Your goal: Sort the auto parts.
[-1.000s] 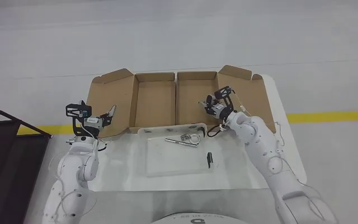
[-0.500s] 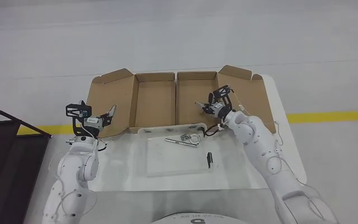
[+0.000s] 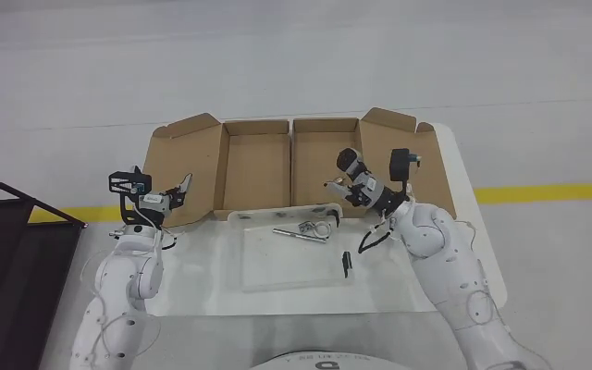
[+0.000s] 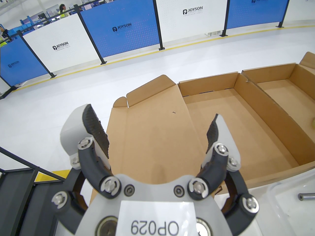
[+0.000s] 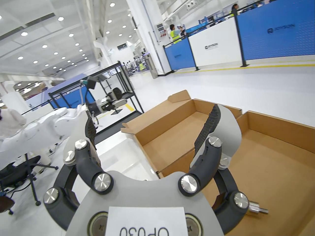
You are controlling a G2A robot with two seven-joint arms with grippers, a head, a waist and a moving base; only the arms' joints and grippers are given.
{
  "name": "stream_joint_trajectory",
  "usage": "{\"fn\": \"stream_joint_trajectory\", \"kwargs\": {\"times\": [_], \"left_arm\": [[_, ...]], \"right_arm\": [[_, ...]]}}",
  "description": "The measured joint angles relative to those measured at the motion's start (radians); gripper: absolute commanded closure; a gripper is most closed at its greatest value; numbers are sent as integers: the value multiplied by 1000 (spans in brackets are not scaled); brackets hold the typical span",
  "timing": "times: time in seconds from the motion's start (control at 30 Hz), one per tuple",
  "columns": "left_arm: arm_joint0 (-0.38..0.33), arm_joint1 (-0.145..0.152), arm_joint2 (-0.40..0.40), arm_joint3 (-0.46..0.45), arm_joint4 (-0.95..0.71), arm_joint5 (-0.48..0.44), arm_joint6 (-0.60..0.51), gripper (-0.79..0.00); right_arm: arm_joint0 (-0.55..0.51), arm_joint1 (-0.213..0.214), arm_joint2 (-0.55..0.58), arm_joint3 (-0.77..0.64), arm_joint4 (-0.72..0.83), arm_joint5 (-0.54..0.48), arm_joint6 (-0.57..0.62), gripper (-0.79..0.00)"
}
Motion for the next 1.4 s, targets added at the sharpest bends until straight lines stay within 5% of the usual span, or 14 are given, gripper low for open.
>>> {"fn": "stream_joint_trajectory", "kwargs": {"times": [0.1, 0.23, 0.3, 0.4, 0.6, 1.03, 1.13, 1.17, 1.3, 1.4], "left_arm": [[0, 0, 0, 0, 0, 0, 0, -785], [0, 0, 0, 0, 0, 0, 0, -785], [0, 0, 0, 0, 0, 0, 0, -785], [0, 0, 0, 0, 0, 0, 0, -785], [0, 0, 0, 0, 0, 0, 0, -785], [0, 0, 0, 0, 0, 0, 0, -785], [0, 0, 0, 0, 0, 0, 0, -785], [0, 0, 0, 0, 0, 0, 0, -785], [0, 0, 0, 0, 0, 0, 0, -785], [0, 0, 0, 0, 0, 0, 0, -785]], "right_arm": [[-13, 6, 2, -16, -2, -18, 22, -770], [-28, 14, 1, -35, -15, -53, 45, -600], [-37, 20, -2, -43, -36, -81, 86, -622], [-60, 37, -7, -77, -64, -99, 194, -785], [-113, 64, 15, -185, -2, -97, 206, -785], [-113, 65, 4, -190, -29, -71, 228, -785], [-112, 69, -7, -199, -50, -56, 253, -588], [-112, 71, -7, -200, -48, -56, 254, -369], [-118, 78, 1, -200, -12, -65, 247, -249], [-118, 87, -11, -193, -30, -45, 323, -336]]}}
